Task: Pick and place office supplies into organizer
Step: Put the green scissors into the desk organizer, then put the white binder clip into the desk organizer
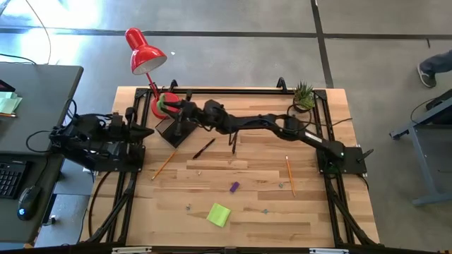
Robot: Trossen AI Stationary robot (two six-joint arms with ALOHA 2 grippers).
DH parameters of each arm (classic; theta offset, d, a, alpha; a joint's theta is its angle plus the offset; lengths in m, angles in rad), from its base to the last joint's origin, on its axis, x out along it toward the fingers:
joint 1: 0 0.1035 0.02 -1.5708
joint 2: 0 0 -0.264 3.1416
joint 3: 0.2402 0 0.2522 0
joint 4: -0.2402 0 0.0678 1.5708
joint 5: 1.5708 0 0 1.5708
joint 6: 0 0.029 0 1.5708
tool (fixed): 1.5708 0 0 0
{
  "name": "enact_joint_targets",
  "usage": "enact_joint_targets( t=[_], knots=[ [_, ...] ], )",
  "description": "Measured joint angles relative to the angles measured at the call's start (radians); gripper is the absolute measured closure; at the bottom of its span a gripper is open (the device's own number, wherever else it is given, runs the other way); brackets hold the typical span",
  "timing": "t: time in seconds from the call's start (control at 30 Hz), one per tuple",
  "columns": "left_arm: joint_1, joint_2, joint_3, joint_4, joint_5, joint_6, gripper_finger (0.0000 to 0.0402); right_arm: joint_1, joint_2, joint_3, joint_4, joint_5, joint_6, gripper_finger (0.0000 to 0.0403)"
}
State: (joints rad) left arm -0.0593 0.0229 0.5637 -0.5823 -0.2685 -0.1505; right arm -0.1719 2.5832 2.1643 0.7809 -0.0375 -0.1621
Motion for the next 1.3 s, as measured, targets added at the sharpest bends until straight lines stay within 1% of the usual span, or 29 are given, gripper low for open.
enact_joint_targets(
  t=[0.1, 0.2, 0.6, 0.7, 0.87, 1.0, 1.13, 1.3],
  knots=[
    [0.0, -0.009, 0.011, -0.021, 0.016, 0.0, 0.0401, -0.003, 0.063, 0.083, 0.002, 0.009, 0.017, 0.0329],
    [0.0, -0.011, 0.013, -0.029, 0.026, 0.0, 0.0401, -0.009, 0.108, 0.123, -0.001, 0.023, 0.03, 0.0329],
    [0.0, -0.01, 0.013, -0.048, 0.026, 0.0, 0.0401, -0.019, 0.117, 0.127, -0.146, 0.036, 0.03, 0.0326],
    [0.0, -0.01, 0.013, -0.048, 0.026, 0.0, 0.0401, -0.019, 0.117, 0.127, -0.182, 0.035, 0.03, 0.0312],
    [0.0, -0.01, 0.013, -0.049, 0.026, -0.002, 0.0401, -0.018, 0.117, 0.127, -0.206, 0.035, 0.034, 0.0277],
    [0.0, -0.01, 0.012, -0.054, 0.026, -0.006, 0.0401, -0.018, 0.117, 0.127, -0.217, 0.033, 0.074, 0.0255],
    [0.0, -0.01, 0.012, -0.058, 0.026, -0.013, 0.0401, -0.018, 0.117, 0.127, -0.239, 0.033, 0.076, 0.0241],
    [0.0, -0.01, 0.012, -0.058, 0.026, -0.013, 0.0401, -0.018, 0.117, 0.127, -0.281, 0.032, 0.109, 0.0236]
  ],
)
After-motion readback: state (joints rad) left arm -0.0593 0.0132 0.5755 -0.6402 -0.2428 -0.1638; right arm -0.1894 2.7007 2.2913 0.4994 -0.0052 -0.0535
